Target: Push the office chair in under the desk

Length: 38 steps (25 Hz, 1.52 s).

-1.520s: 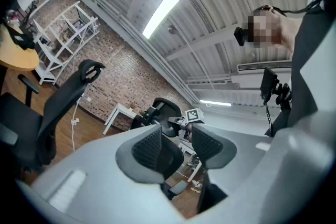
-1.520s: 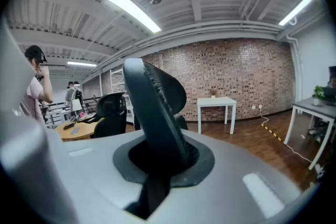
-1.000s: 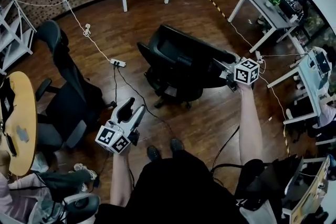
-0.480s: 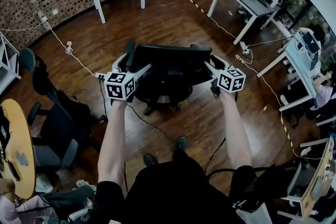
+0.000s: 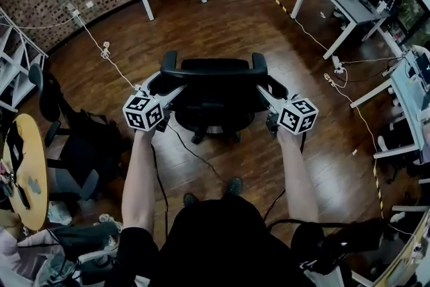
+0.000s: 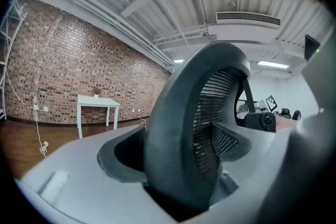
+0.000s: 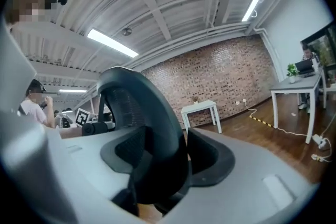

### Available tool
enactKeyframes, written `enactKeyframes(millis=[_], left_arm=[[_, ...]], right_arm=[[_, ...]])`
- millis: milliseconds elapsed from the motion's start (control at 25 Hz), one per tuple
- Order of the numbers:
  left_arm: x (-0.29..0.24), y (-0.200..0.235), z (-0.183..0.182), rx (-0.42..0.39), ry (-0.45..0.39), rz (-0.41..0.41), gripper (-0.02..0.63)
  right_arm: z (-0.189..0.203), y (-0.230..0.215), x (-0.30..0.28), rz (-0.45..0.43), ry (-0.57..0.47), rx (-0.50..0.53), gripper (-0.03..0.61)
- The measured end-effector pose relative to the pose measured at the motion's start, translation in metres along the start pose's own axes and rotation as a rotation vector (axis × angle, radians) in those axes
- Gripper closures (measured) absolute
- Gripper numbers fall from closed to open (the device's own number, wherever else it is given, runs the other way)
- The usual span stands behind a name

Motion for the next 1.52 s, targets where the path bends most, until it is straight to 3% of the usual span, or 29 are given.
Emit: enactKeyframes(millis=[120,320,640,1000,1240,1520], left_arm=[[-0.034,-0.008,-0.013,0.021,0.010,-0.035,0.106],[-0.082,0.020,-0.042,0.066,0.030,-0.073,0.114],[-0.131,0.064,-0.065,0.079,0.022,-0.109,0.120],[-0.150,0.182,-0.064,0.091,-0.001,-0.089,0.141],[-0.177,0.233,-0.083,0.094,-0.019,-0.083,0.156],[-0.244,0.219,-0.131,0.103,-0.004,-0.106,0.178]], right_arm=[[-0.019,-0.047,-0.003,-0.052,0.007,0.001,0.334],[-0.060,-0.105,-0.046,-0.111,0.025,0.015,0.336],[-0.091,-0.161,-0.106,-0.137,0.047,0.019,0.334],[-0.090,-0.193,-0.231,-0.148,0.036,-0.015,0.333],[-0.122,-0.223,-0.285,-0.152,0.071,-0.009,0.331],[-0.169,-0.298,-0.286,-0.185,0.050,-0.016,0.331]])
Point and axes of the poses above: the fingertips, and each gripper's own axes: x backward along the fingers, y to its left, z out of its underside, the point moved 9 cm from there along x, backward along the fingers, and after that the axes turned 14 degrees about y, right-handed, at the moved point
